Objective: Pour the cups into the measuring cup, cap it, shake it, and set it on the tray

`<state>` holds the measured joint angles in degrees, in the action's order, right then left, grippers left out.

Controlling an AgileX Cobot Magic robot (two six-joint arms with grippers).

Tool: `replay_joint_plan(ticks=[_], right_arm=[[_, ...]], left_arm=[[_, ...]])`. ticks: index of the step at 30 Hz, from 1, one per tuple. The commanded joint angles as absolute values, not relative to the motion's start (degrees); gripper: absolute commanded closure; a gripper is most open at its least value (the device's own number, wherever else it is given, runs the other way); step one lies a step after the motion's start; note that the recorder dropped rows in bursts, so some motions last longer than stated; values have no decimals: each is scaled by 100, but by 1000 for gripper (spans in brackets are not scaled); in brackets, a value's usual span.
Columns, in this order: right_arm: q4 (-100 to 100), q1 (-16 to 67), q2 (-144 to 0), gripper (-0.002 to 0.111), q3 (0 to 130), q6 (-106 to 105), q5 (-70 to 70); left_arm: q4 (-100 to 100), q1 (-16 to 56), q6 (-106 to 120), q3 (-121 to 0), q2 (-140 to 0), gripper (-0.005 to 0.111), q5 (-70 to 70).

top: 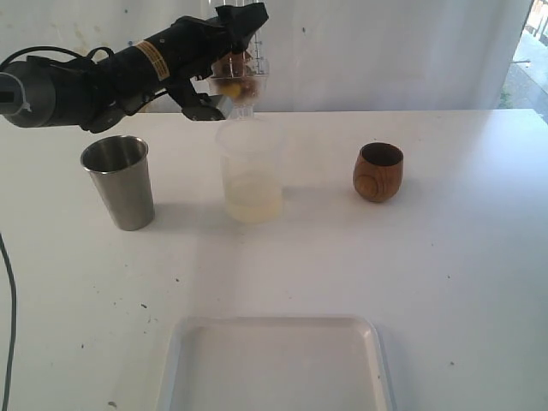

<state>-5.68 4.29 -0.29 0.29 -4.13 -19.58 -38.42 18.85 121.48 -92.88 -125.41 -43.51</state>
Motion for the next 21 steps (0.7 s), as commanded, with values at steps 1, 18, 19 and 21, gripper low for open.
replay_joint_plan(ticks=[1,18,19,21], right_arm=[[-552,398,0,108,0,-426,-1959],[-552,398,0,108,0,-426,-1959],[-552,398,0,108,0,-426,-1959],[-552,398,0,108,0,-426,-1959]], left_arm=[[-3654,1895,11582,-9343,-12453,107,-4749],[-1857,1895,8976,-9305,-12453,107,-6359],[-1804,1895,8976,-9295,-12453,107,-6359],[-1661,1895,8958,-9269,-12453,107,-6363]])
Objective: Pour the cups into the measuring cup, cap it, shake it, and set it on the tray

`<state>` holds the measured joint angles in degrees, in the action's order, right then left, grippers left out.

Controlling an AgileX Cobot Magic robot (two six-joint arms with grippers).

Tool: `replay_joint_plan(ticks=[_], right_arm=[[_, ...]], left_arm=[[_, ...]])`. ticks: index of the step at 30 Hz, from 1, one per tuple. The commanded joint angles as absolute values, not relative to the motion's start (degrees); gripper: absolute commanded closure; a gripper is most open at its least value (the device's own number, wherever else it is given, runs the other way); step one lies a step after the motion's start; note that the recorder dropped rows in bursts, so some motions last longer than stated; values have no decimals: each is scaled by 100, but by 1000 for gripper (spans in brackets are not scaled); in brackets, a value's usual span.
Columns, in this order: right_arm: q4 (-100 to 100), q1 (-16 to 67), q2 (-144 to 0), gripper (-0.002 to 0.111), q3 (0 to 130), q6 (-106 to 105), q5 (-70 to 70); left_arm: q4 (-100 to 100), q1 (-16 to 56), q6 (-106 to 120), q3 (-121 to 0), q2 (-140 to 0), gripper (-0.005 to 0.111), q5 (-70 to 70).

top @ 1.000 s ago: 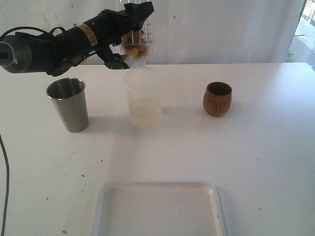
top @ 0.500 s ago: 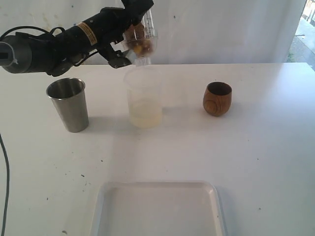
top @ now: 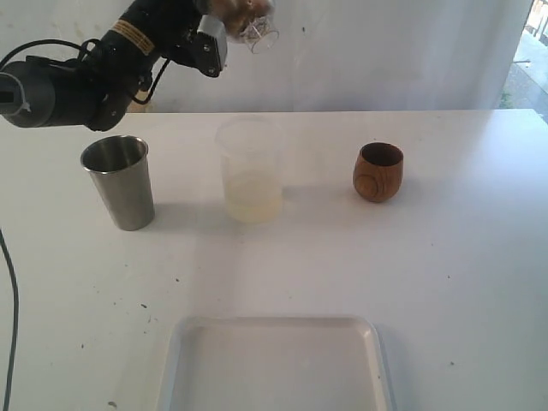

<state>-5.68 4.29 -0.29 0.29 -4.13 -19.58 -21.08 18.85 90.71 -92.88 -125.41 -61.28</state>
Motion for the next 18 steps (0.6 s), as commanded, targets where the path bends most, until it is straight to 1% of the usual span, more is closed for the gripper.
replay_joint_plan(ticks=[1,7,18], right_arm=[[-552,398,0,108,0,-426,-1959],[-552,398,0,108,0,-426,-1959],[-552,398,0,108,0,-426,-1959]], left_arm=[[-1520,1895,8849,-9269,-12453,107,-6349],[-875,1895,7204,-9269,-12453,107,-6340],[-369,1895,5059,-9269,-12453,107,-6584]])
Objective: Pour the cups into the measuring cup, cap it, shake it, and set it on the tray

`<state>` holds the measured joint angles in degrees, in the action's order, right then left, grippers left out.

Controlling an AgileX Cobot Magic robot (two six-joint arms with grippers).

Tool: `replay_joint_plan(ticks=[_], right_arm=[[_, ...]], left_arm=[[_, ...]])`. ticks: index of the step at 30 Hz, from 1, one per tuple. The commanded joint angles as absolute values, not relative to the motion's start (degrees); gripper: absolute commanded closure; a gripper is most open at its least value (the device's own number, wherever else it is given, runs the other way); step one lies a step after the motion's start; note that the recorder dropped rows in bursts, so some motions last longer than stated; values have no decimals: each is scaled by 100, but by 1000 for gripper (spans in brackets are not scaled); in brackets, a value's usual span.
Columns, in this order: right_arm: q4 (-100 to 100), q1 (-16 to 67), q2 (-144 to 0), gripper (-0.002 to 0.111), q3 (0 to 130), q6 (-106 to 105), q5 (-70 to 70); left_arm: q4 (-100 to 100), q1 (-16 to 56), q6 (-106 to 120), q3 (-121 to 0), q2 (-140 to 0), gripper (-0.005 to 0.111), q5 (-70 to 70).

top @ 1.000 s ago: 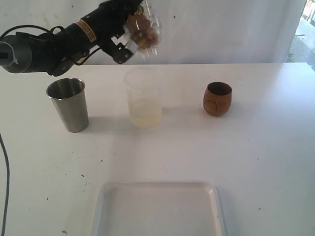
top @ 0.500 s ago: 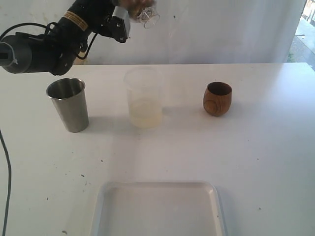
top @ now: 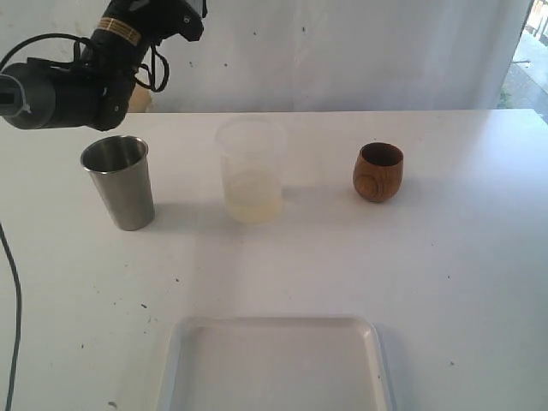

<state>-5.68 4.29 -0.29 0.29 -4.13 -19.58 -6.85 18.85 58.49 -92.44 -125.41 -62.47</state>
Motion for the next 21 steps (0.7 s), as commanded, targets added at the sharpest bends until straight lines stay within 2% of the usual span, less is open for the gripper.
replay_joint_plan(ticks=[1,12,21], right_arm=[[-552,398,0,108,0,-426,-1959],[-552,398,0,108,0,-426,-1959],[-552,398,0,108,0,-426,-1959]], left_arm=[[-344,1895,4867,-9269,-12453,107,-6584],[-132,1895,844,-9269,-12453,107,-6619],[-401,1895,452,-9269,-12453,107,-6592]])
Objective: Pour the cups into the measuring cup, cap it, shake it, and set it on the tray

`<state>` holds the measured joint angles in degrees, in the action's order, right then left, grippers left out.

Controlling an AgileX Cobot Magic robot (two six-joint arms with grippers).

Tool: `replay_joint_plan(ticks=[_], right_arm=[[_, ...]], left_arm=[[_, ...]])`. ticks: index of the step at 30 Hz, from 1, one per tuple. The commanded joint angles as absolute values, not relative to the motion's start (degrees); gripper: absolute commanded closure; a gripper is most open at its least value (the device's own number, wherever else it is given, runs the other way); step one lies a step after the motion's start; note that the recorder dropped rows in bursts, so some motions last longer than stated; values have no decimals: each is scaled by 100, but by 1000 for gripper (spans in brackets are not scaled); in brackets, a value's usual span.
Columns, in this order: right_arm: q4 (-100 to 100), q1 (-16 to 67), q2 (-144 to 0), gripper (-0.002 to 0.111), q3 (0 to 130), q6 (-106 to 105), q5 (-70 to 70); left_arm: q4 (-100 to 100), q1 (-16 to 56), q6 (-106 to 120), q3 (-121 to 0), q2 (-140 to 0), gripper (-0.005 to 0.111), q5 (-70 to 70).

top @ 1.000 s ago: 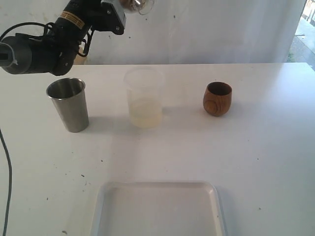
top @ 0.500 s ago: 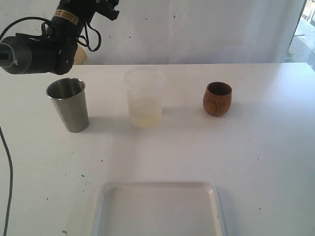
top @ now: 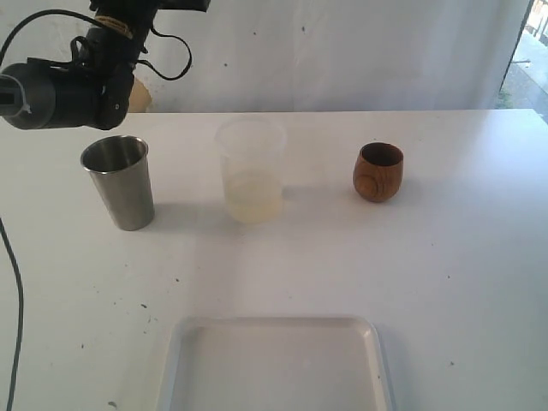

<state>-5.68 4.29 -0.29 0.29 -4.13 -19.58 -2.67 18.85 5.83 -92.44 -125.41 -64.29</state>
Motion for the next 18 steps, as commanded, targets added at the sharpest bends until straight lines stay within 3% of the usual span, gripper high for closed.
replay_joint_plan(ticks=[1,18], right_arm=[[-552,398,0,108,0,-426,-1959],[-552,398,0,108,0,-426,-1959]], left_arm=[[-457,1895,452,-9269,-12453,107,-6592],[-1148,2351,-1498,-9269,-12453,107,-6675]])
